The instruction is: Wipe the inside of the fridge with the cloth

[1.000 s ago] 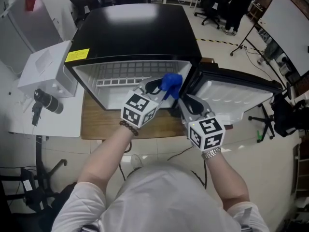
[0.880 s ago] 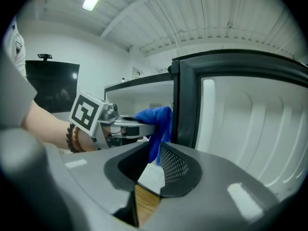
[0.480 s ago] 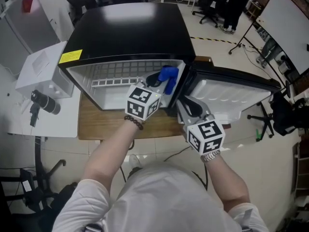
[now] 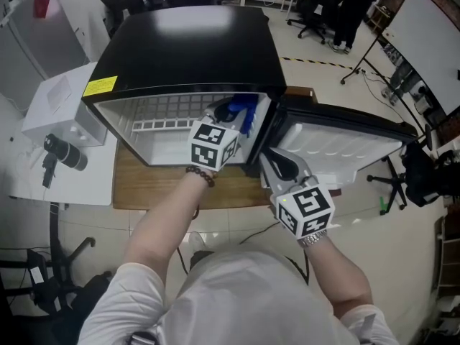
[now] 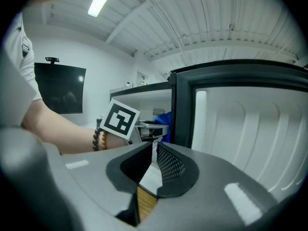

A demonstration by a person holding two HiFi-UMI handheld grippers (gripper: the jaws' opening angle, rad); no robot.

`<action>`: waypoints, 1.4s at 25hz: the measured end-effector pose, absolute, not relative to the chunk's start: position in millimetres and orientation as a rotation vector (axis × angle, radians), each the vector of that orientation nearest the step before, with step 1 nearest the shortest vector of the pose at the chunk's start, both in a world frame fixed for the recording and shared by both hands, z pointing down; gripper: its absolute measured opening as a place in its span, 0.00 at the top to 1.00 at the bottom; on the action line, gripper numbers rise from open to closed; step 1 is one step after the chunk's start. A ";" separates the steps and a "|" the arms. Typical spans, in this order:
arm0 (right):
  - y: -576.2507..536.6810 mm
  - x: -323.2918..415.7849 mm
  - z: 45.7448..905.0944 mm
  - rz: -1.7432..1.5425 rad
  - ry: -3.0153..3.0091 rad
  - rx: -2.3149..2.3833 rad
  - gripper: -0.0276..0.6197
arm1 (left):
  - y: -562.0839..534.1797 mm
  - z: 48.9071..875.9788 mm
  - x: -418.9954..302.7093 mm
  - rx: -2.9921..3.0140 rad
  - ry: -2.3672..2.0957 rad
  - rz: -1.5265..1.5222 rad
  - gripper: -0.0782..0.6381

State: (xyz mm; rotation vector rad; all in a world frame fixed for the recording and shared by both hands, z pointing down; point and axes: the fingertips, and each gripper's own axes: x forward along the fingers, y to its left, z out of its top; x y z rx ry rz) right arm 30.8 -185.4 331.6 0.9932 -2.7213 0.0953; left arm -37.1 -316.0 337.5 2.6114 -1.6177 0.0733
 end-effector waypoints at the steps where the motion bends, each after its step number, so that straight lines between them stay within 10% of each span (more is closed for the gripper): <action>1: -184.9 29.5 331.6 0.090 -2.725 0.982 0.91 | -319.5 337.6 -38.3 2.604 -1.630 0.074 0.79; 35: -186.7 7.4 319.7 0.039 -2.815 0.808 0.93 | -406.3 340.2 -70.4 2.364 -1.959 0.113 0.80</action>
